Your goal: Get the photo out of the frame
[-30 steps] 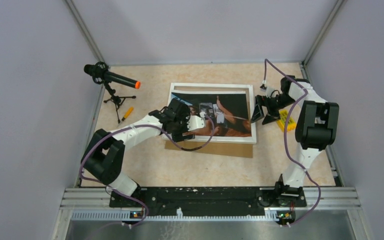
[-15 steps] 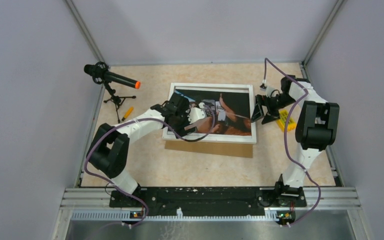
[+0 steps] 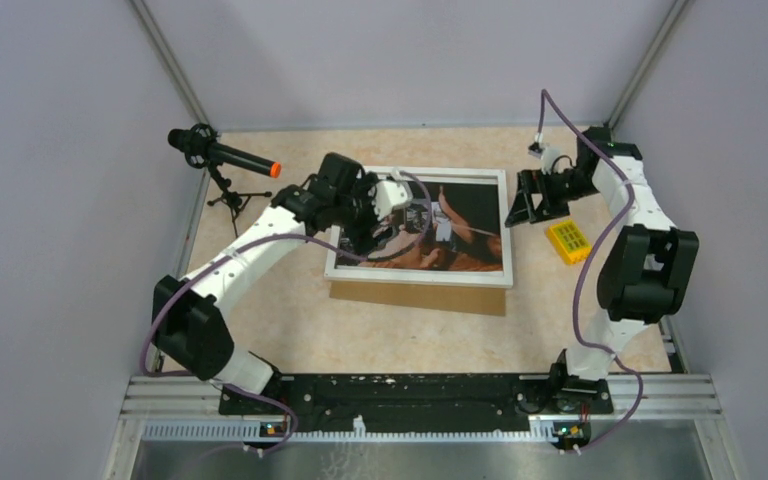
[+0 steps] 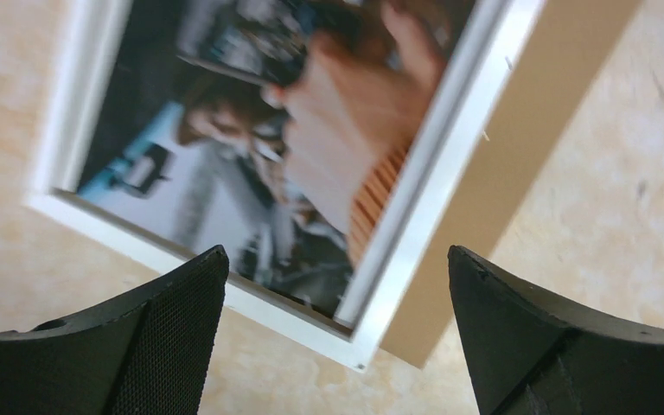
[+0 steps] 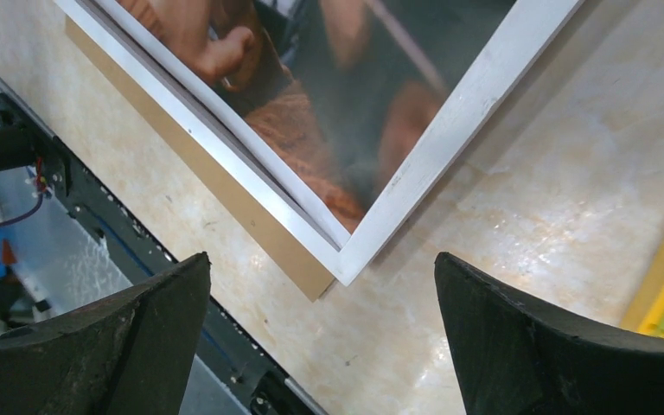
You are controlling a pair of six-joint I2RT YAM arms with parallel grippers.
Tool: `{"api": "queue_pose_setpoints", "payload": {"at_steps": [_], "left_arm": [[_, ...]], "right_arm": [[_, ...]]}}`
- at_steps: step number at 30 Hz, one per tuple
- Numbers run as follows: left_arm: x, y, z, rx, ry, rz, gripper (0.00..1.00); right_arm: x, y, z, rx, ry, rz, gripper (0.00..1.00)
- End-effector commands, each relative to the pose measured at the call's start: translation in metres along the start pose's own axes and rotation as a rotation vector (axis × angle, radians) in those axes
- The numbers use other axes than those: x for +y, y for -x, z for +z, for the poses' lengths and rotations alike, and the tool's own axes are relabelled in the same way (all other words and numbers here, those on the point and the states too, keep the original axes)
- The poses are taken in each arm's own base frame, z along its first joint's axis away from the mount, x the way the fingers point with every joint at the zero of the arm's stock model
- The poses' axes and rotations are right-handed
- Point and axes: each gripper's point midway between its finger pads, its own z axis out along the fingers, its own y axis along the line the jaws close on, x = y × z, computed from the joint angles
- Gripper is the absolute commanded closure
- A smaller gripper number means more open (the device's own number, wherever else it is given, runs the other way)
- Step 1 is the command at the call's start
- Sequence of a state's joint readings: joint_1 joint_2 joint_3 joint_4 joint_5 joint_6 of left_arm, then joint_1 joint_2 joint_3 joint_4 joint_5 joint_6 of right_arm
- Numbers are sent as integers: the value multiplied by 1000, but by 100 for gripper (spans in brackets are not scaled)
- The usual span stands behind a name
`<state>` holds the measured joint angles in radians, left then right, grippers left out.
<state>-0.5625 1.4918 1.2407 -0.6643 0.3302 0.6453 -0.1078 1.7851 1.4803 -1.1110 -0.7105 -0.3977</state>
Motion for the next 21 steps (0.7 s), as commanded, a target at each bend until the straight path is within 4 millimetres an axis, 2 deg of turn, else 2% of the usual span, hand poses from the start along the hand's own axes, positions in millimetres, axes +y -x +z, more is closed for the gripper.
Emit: {"api": "queue_pose_setpoints", "payload": {"at_steps": [1, 4, 6, 10, 13, 17, 21], "left_arm": [[48, 74, -46, -212, 130, -141, 1], [82, 94, -68, -252, 225, -246, 1], [92, 99, -77, -254, 231, -281, 1], [101, 94, -80, -229, 226, -387, 1], [97, 88, -75, -202, 209, -448, 1], [91, 72, -67, -177, 215, -493, 1], [89, 58, -58, -146, 228, -519, 1]], "right_arm": [[30, 52, -54, -204, -63, -200, 1], [37, 68, -75, -266, -127, -236, 1], [44, 76, -89, -307, -158, -263, 1], [61, 85, -111, -402, -224, -321, 1], [63, 76, -103, -416, -259, -334, 1], [61, 58, -82, -376, -228, -295, 1], [61, 52, -71, -358, -202, -272, 1]]}}
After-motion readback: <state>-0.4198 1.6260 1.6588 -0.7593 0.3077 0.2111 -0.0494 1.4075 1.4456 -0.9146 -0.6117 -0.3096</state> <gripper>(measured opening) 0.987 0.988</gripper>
